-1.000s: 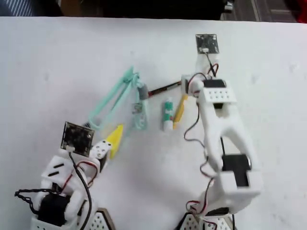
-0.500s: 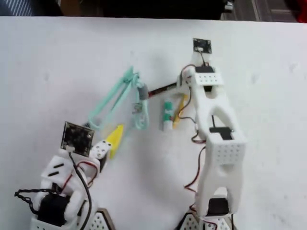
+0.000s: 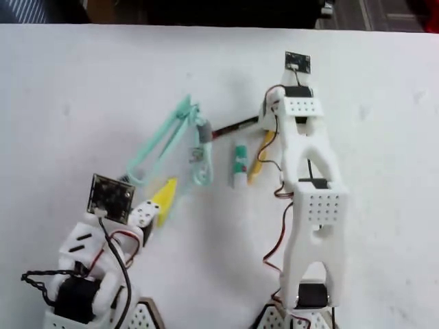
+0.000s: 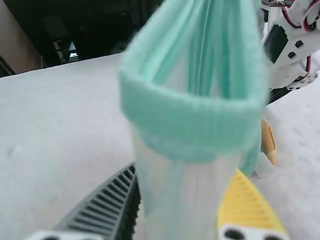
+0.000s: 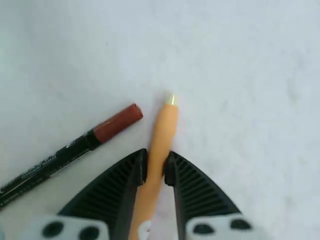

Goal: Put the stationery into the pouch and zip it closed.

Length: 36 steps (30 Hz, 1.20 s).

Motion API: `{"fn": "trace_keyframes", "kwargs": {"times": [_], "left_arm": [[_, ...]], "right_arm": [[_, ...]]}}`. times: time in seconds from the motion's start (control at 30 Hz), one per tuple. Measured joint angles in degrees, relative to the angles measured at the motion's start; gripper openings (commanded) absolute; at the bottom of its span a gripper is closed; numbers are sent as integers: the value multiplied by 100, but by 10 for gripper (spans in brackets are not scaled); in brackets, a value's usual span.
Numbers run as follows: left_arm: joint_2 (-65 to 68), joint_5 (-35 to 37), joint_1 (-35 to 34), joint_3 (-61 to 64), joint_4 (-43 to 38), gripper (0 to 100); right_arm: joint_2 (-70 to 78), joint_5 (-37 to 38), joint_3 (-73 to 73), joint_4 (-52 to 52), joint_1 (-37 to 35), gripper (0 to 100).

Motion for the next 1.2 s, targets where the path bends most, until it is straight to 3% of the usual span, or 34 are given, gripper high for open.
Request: {"fn": "trace_keyframes", "kwargs": {"times": [0.67,0.97,1.2], "left_arm": [[0,0,0,0,0,226],[35,0,62,97,0,229],[35,0,88,97,0,229]], "right_arm": [[-615,0,44,1345,-35,16],[-2426,0,53,2101,-123,16],[-4510,0,53,2242,-747,16]]}}
